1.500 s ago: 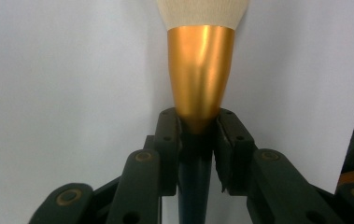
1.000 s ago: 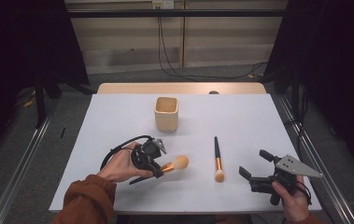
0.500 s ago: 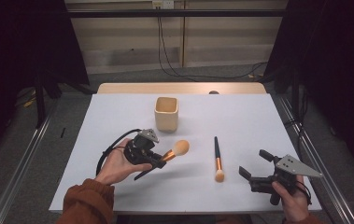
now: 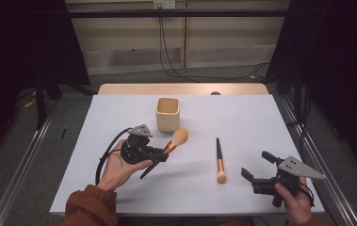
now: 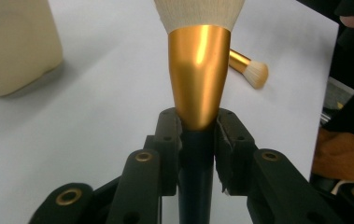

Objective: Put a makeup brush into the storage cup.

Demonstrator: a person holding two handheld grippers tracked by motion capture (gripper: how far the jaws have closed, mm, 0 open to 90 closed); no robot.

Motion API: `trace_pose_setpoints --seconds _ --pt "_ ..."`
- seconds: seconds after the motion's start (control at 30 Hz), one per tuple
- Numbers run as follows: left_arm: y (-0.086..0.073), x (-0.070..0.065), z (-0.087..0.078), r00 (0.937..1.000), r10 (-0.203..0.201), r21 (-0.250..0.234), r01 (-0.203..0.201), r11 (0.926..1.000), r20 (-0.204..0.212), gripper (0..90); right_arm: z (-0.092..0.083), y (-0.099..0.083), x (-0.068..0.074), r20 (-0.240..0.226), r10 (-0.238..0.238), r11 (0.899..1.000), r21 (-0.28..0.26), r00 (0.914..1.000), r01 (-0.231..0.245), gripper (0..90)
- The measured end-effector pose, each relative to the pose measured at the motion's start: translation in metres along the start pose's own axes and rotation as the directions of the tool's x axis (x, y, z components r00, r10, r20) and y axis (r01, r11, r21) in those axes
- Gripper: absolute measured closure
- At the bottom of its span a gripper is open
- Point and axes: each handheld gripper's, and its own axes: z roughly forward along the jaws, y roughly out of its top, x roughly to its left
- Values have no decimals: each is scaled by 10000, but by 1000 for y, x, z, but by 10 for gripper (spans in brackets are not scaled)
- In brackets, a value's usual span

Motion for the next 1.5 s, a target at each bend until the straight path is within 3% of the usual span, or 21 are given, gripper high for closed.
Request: trace_pose_setpoints --seconds 0.1,0.3,0.6,0.93,1.17,1.2,1.27,1.33,1.5 --pt "-2 2 0 10000 -66 -358 67 9993 29 724 0 0 0 4 -6 10000 -1 10000 6 0" --pt "-3 2 2 10000 -49 -619 52 9981 41 724 0 0 0 -13 2 10000 -1 10000 -2 0" --pt "-1 3 -1 9998 -105 -1470 76 9891 -191 725 0 0 0 23 16 10000 -6 10000 -16 0" --pt "3 6 -6 9986 -264 -2582 138 9660 -454 725 0 0 -1 22 5 10000 -19 10000 -5 0" --pt "10 7 -9 9977 -87 -2930 -116 9561 -677 725 0 0 0 21 13 10000 -3 10000 -13 0" --pt "13 7 -10 9975 -83 -3097 -141 9507 -708 725 0 0 0 16 9 10000 -6 10000 -9 0" --pt "15 8 -11 9971 -39 -3140 -200 9492 -754 725 0 0 0 16 7 10000 -5 10000 -7 0" --pt "18 9 -12 9964 -34 -3357 -252 9416 -842 725 0 0 0 0 -31 10000 7 10000 31 0" --pt "23 11 -13 9946 -32 -3470 -330 9373 -1033 726 0 0 0 -9 -8 10000 9 10000 8 0"
